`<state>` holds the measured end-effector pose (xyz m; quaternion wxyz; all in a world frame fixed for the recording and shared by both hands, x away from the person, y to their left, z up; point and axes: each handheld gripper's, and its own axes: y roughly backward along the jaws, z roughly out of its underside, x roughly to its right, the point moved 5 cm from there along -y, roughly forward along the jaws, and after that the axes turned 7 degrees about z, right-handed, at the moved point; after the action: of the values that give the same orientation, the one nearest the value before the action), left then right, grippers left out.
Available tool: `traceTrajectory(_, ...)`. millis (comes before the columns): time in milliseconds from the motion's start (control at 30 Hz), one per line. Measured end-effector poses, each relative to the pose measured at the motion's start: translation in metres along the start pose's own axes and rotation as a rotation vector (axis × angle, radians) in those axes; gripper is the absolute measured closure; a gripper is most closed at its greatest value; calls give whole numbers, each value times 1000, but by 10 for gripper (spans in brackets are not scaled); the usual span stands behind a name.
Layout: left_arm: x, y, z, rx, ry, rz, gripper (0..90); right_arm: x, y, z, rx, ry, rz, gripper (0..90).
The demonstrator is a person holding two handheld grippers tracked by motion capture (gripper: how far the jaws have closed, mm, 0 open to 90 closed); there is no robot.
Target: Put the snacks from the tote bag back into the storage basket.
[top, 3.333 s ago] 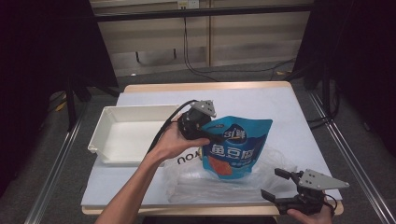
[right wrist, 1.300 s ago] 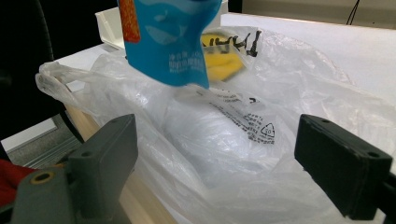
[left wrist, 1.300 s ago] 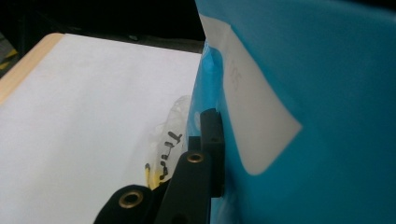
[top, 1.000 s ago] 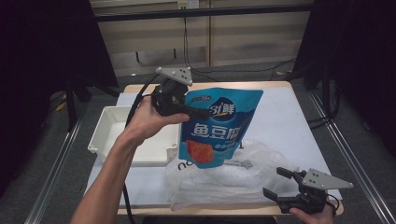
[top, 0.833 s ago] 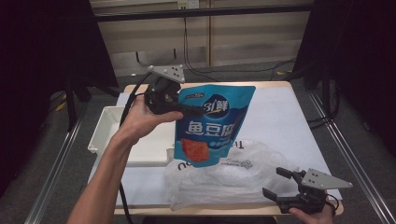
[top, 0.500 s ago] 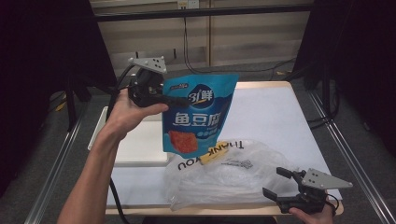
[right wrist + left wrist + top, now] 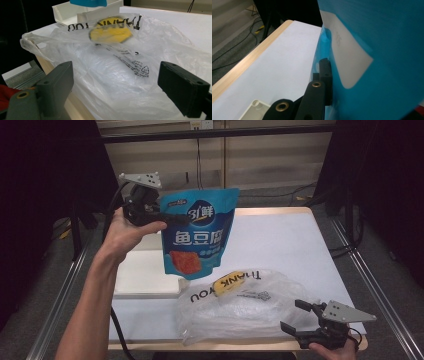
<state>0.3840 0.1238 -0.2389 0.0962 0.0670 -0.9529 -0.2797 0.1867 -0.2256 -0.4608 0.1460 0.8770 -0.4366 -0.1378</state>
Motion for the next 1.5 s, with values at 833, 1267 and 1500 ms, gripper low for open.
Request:
traceTrajectory(833,-40,48,5,19,73,-148,900,0,0,0,1,-3,-2,134)
traceTrajectory(1267,-68,54,29,10,131,-180,900,0,-1,1,-6,1,-10,137)
traceTrajectory(1500,-78,46,47,-4,148,-188,900,0,-1,1,-6,1,-11,137)
